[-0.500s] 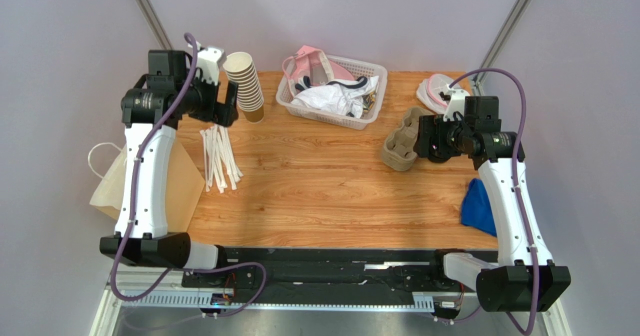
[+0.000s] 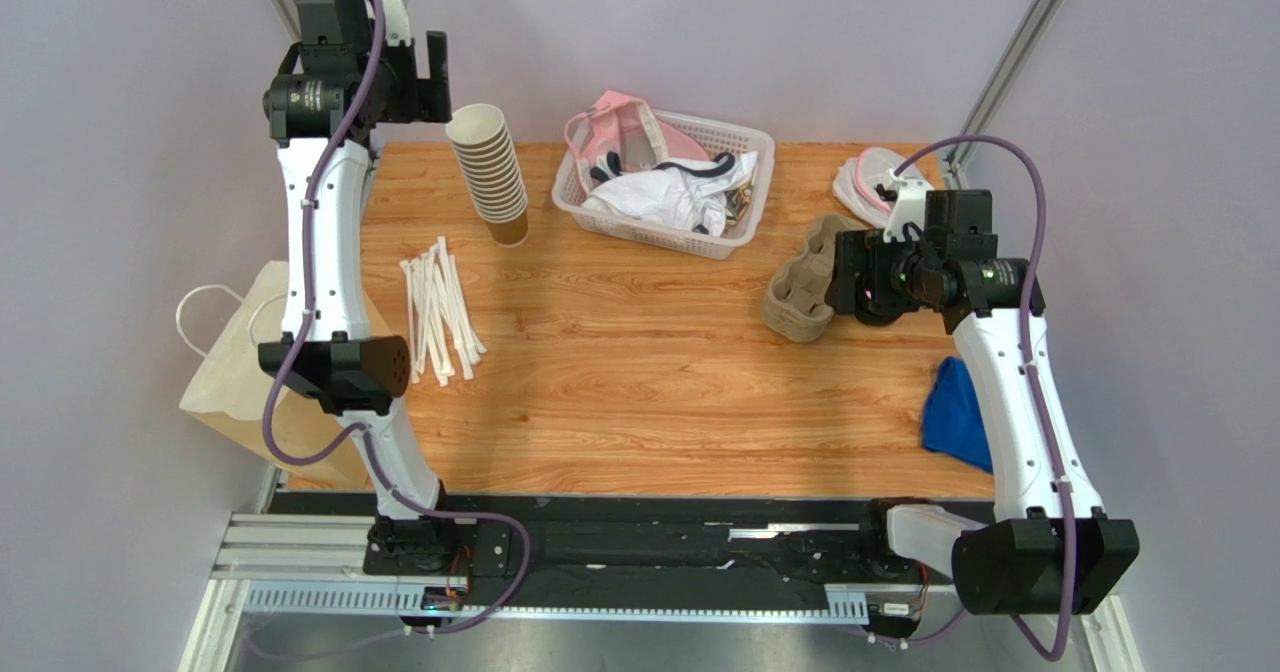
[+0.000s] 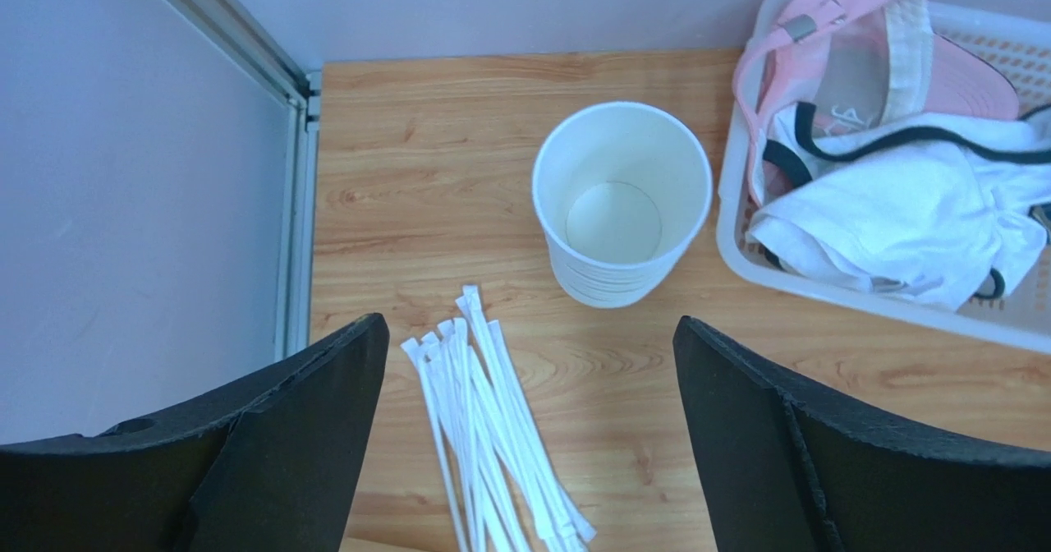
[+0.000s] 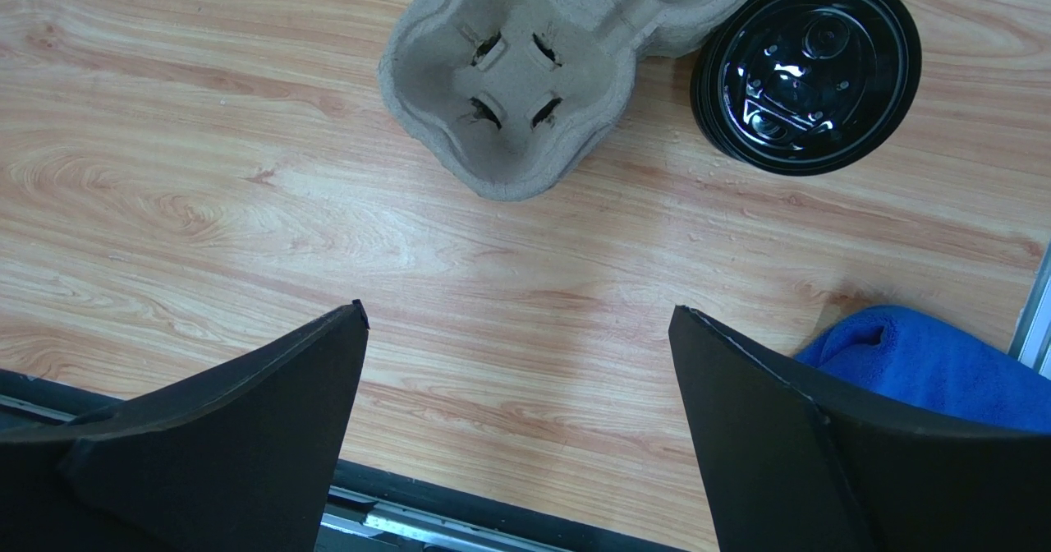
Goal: Pack the takeout coffee
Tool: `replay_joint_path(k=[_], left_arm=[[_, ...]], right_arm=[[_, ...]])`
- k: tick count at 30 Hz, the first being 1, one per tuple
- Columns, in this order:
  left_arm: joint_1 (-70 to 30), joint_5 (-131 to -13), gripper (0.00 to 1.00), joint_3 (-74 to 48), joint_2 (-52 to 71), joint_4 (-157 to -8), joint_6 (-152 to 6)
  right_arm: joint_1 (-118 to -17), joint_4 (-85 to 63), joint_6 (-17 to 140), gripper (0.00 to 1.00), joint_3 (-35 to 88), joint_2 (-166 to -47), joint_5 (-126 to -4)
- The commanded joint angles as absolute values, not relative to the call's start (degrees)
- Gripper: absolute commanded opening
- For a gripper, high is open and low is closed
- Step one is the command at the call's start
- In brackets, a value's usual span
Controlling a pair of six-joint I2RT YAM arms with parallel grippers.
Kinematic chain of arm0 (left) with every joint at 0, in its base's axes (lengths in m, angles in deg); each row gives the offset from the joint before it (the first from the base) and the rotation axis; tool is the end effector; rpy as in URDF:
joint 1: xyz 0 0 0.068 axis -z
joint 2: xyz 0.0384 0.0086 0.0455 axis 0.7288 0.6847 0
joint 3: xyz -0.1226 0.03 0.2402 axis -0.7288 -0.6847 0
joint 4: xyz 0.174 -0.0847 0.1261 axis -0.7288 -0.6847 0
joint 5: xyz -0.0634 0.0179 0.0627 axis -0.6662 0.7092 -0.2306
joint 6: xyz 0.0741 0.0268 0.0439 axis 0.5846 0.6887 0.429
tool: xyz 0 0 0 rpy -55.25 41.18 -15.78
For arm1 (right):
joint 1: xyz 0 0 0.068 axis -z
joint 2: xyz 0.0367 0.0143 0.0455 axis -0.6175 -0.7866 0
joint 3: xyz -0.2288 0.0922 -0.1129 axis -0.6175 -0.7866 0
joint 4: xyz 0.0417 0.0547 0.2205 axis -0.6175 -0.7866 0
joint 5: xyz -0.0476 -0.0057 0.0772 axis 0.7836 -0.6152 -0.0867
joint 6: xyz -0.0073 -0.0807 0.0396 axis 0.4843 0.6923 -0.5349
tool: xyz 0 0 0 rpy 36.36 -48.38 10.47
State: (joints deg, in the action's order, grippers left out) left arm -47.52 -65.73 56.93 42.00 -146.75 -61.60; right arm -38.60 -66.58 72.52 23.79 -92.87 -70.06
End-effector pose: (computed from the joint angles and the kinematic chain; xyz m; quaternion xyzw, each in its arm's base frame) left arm 0.3803 0.0022 0.4575 0.0028 0.8593 -0.0110 0.5114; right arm 0.2214 0.0194 0.3174 -0.0765 0.9335 0.0912 0.3381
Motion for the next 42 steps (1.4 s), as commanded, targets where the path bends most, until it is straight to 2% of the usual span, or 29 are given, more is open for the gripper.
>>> replay_joint_path(k=[1,7,13,18,31,42], left_arm=[[-49.2,-66.2,0.86,57.3,43.8,-138.9,-66.8],[-50.0,-68.1,0.65,56.9,48.6,-137.0,-69.1],[-50.1,-71.5,0.52,56.7,52.3,-136.4,-70.9],[-50.2,-72.0,0.5,55.6,53.9,-135.2,-70.9],[-50.2,-73.6,0.31,54.0,56.7,-134.4,-72.6],[-50.2,-71.8,0.33,53.6,57.3,-134.2,-72.4]], right_arm=[[-38.8,-66.2,73.6,1.0,24.9,-93.4,-70.6],[-38.7,-66.3,73.7,1.0,24.4,-93.9,-70.8],[-38.7,-65.9,74.0,1.0,23.7,-94.7,-70.0],[-38.7,-65.9,74.0,1.0,23.8,-95.4,-70.3],[-38.7,-65.9,74.4,1.0,23.7,-96.1,-69.8],[-38.7,-65.7,74.4,1.0,23.2,-96.4,-70.0]])
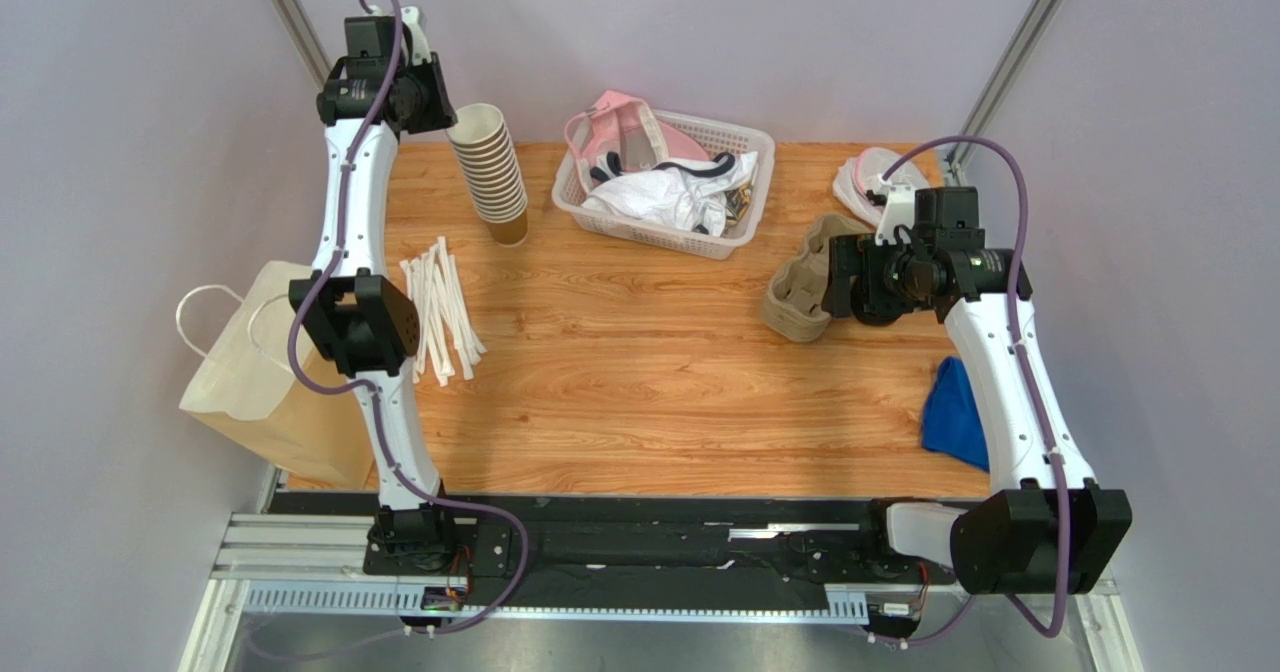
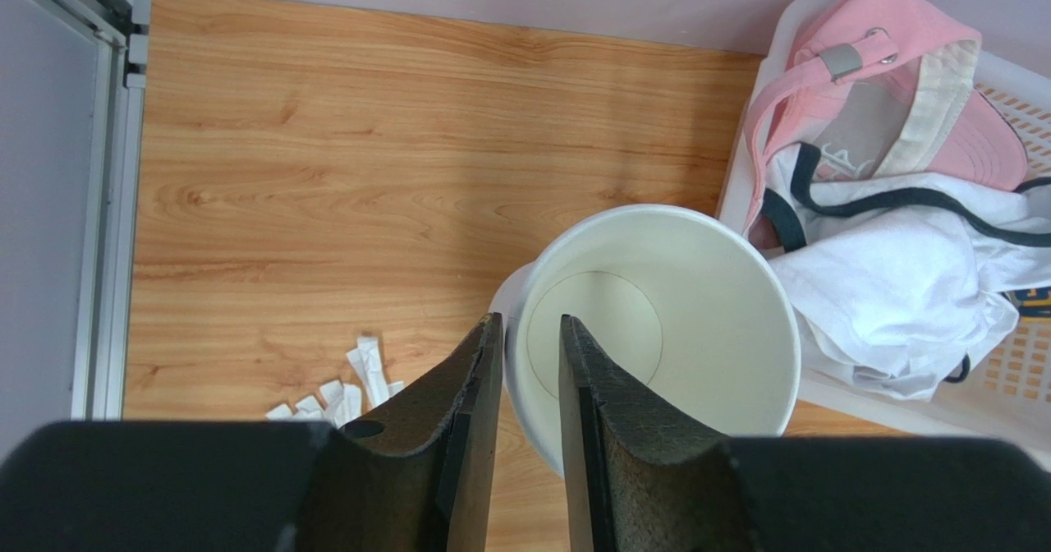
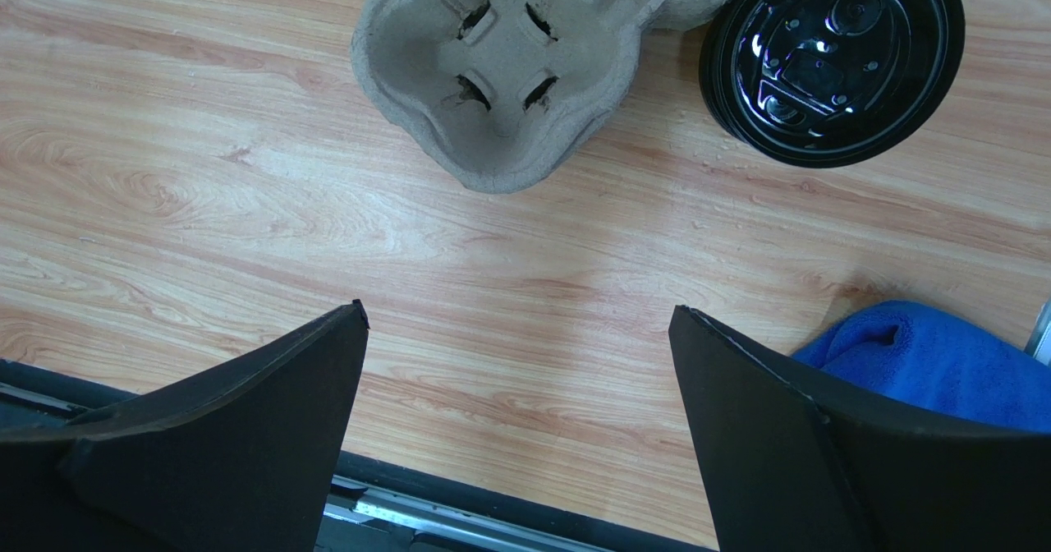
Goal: Pack the takeout coffee
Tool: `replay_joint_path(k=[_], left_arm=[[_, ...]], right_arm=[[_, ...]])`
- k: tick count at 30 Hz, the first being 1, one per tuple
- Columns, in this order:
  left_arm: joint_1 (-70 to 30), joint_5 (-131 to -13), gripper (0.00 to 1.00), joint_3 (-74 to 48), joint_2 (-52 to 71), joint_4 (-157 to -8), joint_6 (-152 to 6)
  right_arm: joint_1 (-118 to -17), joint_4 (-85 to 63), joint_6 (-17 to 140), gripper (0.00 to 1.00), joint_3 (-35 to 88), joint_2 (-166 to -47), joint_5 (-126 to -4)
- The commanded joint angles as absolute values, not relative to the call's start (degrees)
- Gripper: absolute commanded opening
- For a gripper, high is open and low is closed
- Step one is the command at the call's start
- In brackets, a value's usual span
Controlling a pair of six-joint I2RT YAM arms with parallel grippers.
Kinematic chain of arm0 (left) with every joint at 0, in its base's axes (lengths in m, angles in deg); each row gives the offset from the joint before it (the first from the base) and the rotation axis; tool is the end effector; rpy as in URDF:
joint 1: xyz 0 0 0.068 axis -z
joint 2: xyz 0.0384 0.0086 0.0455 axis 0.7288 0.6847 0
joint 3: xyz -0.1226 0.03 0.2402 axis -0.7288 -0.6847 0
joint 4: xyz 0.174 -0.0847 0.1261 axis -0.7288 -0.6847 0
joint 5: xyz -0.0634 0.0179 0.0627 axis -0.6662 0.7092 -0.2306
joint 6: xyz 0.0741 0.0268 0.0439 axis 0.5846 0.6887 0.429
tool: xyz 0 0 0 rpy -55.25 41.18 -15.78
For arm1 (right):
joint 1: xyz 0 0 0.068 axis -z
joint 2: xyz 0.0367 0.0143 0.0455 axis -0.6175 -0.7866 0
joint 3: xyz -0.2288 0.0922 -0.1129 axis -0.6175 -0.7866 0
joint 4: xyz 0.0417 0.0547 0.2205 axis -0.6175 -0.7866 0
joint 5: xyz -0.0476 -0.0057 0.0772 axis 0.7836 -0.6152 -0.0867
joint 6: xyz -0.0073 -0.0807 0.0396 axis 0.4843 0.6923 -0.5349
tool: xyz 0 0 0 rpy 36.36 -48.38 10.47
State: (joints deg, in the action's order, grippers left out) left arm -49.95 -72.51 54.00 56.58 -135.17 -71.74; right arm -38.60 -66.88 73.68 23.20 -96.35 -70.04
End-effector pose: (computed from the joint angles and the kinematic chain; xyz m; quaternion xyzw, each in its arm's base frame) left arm 0.4753 0.0140 0.3651 -0.0673 0.8802 -0.0951 0.4600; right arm 0.2322 0.0194 0.3012 -0.0826 0.9450 0.0905 0.3032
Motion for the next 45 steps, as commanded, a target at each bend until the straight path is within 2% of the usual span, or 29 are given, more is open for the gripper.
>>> replay_joint_path(k=[1,4,6,11,17,45], left_arm=[[-50.1,-71.7,0.34,53.5,57.4,-134.2,-72.5],[-50.2,-72.2,0.33,53.1,57.5,-134.0,-72.5],[-50.2,-72.2,0.29,53.1,57.4,-133.8,-72.4],[-50.2,-72.9,0.1,53.7,56.8,-134.0,-73.3],[-50.2,-73.6,0.0,54.3,54.2,-135.1,-74.0],[-50.9,-75.2,0.0,56.9,52.0,-136.1,-75.3]], right_arm=[[-38.7,-65.7,74.4,1.0,23.3,-96.3,-70.0],[-38.7,-65.6,74.4,1.0,23.3,-96.5,-70.1],[-38.7,-65.5,74.4,1.0,23.1,-96.5,-70.3],[-38.7,-65.5,74.4,1.0,23.0,-96.4,-70.4],[-38.7,-65.7,74.4,1.0,22.8,-96.5,-70.9],[-38.7,-66.4,74.5,1.0,23.1,-97.1,-72.3]])
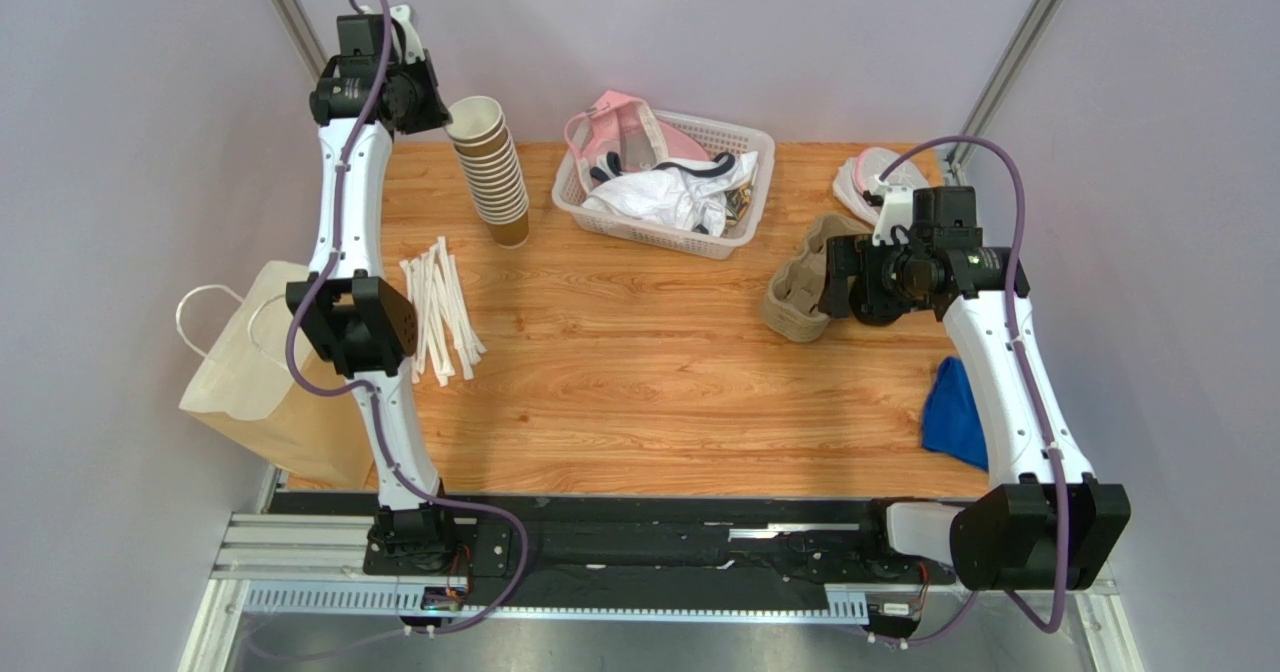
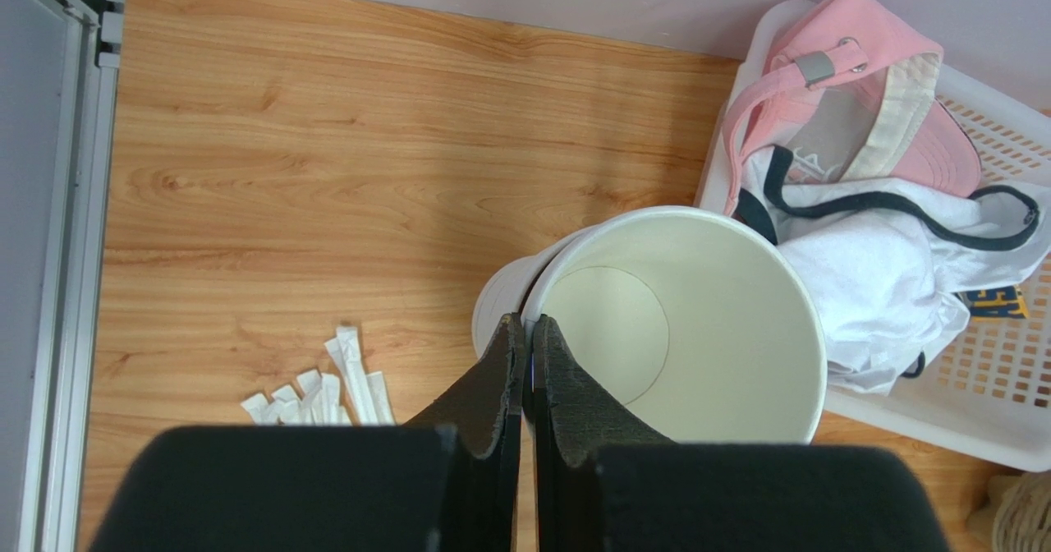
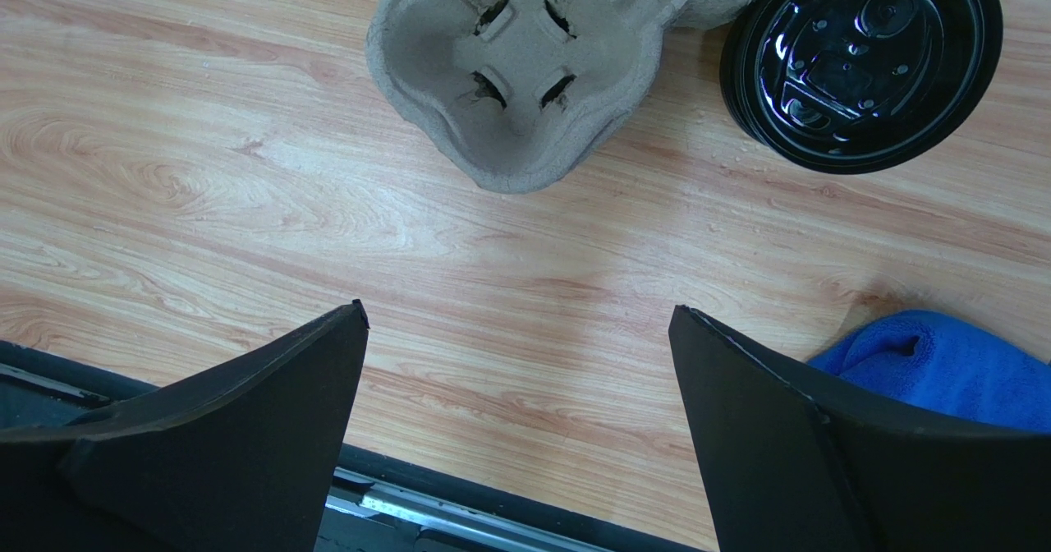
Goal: Pack the takeout coffee
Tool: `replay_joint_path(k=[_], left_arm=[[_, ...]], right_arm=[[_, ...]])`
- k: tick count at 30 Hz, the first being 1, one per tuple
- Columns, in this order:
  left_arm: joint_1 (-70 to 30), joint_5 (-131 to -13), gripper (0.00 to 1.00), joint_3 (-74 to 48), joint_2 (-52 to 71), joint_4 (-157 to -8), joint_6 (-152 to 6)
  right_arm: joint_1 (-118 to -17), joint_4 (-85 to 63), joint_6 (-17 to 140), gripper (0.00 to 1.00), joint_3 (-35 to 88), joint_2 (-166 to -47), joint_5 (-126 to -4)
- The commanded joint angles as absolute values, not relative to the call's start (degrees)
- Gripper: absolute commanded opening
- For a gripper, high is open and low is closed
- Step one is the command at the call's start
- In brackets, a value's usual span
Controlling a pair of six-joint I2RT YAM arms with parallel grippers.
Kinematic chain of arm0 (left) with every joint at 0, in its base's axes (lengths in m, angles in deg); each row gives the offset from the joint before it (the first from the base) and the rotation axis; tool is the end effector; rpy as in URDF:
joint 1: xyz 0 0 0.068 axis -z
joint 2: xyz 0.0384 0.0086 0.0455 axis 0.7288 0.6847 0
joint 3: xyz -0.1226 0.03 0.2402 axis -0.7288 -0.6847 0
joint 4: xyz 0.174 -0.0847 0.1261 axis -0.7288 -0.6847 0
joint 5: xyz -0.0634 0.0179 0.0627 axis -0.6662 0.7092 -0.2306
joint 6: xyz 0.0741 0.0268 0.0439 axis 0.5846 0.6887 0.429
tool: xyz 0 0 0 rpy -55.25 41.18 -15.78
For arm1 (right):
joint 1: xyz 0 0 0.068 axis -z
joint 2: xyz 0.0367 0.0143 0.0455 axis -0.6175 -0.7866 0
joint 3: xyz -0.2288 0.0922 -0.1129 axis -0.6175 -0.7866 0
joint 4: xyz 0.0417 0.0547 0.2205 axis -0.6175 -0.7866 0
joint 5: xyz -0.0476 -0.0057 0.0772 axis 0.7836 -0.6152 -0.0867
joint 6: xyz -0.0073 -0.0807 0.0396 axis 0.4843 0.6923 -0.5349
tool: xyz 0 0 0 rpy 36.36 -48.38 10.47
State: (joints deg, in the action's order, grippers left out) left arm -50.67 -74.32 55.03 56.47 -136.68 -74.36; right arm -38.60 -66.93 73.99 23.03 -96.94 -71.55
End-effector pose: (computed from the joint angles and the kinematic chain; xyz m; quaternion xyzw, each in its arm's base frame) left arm 0.4716 0.0173 0.3684 -0.0860 0.8793 -0.1165 0.4538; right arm 0.2335 0.0215 0.2985 -0.0883 0.9452 0.1028 0.2969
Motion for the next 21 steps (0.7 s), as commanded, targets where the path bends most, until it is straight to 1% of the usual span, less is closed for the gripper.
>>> replay_joint_path(k=[1,2,3,5,6,7,11,18,20,21], left_arm=[[-50.9,-75.2,0.0,56.7,52.4,-136.3,-75.0],[-50.9,-75.1,0.0,56.7,52.7,-136.7,-74.9],[-50.9,-75.1,0.05,56.7,52.9,-137.0,-74.6],[-50.8,-75.8,0.12,56.7,53.5,-137.5,-74.3],[-50.9,-75.8,0.18,56.8,53.6,-137.6,-74.2],[-50.9,-75.8,0.2,56.8,53.7,-137.6,-74.2],[-50.9,-75.8,0.21,57.0,53.6,-137.5,-74.3],[-50.9,-76.1,0.2,56.9,54.1,-137.5,-74.2],[-50.9,-76.0,0.2,56.8,54.3,-137.6,-74.2],[-50.9,-76.0,0.17,56.7,54.4,-137.6,-74.3]], right_arm=[[-38.7,-66.4,74.5,1.0,23.2,-97.2,-72.3],[-38.7,-66.4,74.5,1.0,23.2,-97.1,-72.3],[-38.7,-66.5,74.5,1.0,23.2,-97.0,-72.3],[-38.8,-66.5,74.5,1.0,23.2,-97.0,-72.2],[-38.7,-66.5,74.5,1.0,23.1,-97.1,-72.2],[-38.7,-66.5,74.5,1.0,23.1,-97.0,-72.2],[-38.8,-66.5,74.5,1.0,23.1,-97.2,-72.1],[-38.7,-66.5,74.6,1.0,23.0,-97.4,-72.0],[-38.7,-66.5,74.6,1.0,23.0,-97.4,-72.0],[-38.7,-66.4,74.6,1.0,23.1,-97.3,-72.0]])
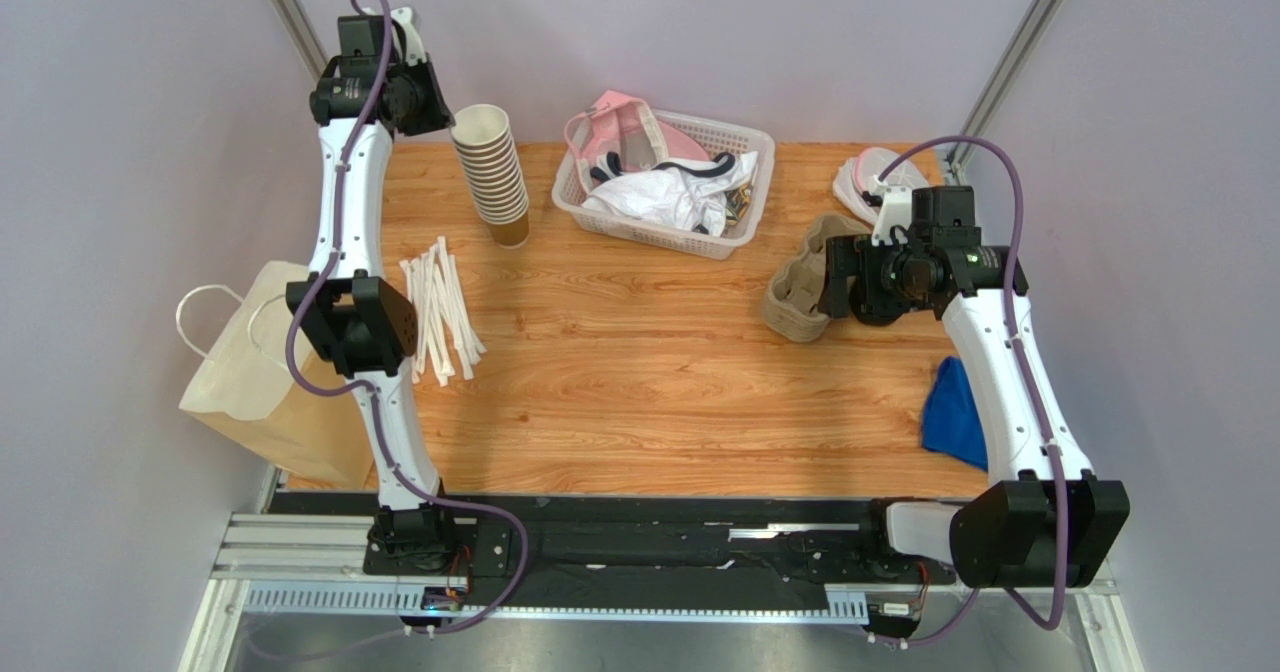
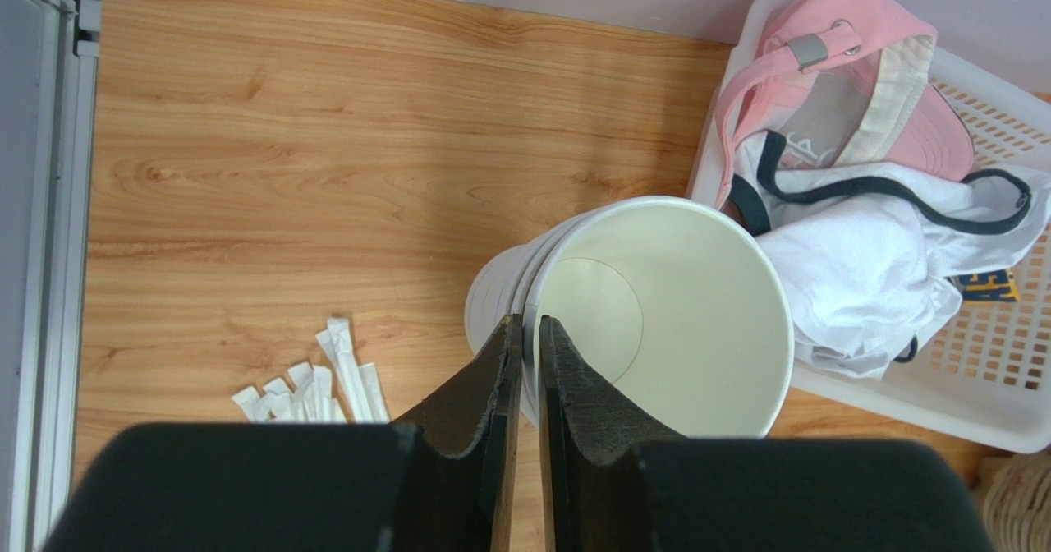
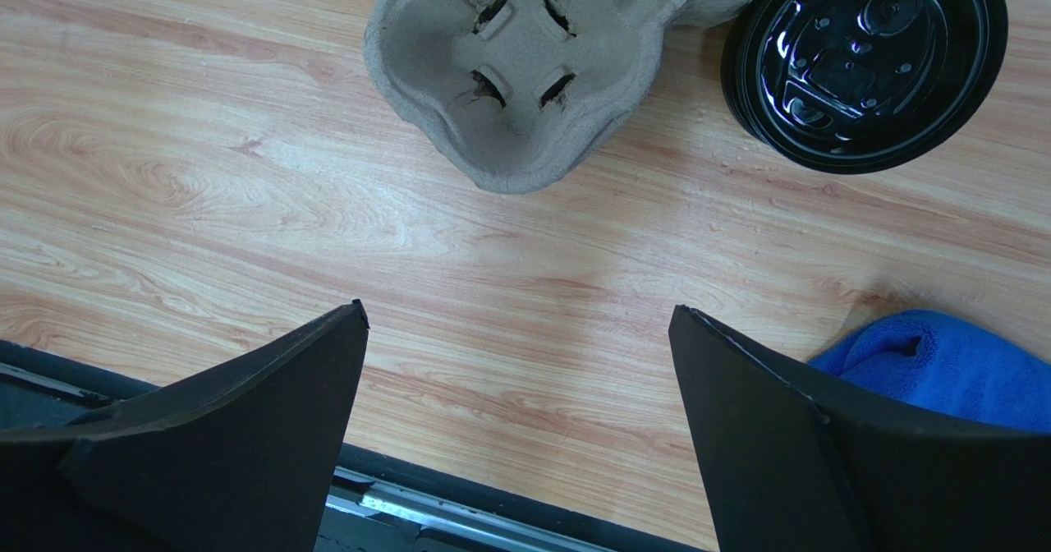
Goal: Pack the takeout coffee
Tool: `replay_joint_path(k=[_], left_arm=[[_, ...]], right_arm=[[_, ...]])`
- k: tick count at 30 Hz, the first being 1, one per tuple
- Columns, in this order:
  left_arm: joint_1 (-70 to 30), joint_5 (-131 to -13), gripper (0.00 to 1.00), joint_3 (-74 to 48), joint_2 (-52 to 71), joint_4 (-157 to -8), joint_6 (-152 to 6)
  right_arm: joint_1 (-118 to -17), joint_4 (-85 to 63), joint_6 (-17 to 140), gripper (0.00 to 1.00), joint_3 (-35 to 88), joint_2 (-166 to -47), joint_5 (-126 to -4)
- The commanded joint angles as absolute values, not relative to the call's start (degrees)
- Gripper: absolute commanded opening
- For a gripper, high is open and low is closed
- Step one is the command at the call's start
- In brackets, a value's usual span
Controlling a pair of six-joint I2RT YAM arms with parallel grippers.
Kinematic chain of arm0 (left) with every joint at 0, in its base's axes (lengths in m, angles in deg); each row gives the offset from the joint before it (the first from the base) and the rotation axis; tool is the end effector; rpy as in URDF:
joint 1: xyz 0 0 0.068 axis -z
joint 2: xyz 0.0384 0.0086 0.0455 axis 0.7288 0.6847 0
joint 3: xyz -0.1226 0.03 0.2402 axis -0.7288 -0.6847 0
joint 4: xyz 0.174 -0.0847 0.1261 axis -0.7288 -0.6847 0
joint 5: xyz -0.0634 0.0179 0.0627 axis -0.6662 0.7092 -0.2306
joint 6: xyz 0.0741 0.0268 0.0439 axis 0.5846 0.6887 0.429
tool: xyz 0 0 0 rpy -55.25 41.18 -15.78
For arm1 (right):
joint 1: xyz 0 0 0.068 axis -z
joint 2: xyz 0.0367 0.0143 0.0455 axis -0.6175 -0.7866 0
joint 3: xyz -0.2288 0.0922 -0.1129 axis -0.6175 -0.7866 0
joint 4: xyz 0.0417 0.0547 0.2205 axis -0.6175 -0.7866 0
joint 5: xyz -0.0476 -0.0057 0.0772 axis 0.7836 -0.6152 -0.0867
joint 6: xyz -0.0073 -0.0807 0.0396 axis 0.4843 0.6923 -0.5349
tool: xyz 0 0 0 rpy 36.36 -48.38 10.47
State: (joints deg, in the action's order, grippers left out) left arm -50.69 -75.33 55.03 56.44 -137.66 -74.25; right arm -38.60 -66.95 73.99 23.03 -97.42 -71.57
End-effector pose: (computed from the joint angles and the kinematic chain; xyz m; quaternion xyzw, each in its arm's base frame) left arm 0.4698 0.0159 0.3667 -0.0824 0.8828 -0.1235 0.4456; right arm 0.2350 0.0215 0.2967 -0.0879 0.9465 0.1033 0.2928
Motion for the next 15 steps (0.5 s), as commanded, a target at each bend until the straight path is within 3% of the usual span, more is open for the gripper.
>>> replay_joint_path(k=[1,9,15], left_arm=[[-50.9,-76.0,0.15,56.7,54.4,-137.6,-74.4],[-51.5,-76.7,0.0,58.0,53.7,-136.9,-75.7],[-54.1,-81.3,0.0,57.3,51.9,-135.5,-79.6]], right_arm=[[-38.7,-66.3,74.6,1.0,23.1,-97.3,-71.9],[-38.7,-66.1,74.5,1.0,22.6,-96.7,-71.4],[-38.7,-66.0,74.5,1.0,22.4,-96.6,-71.3]])
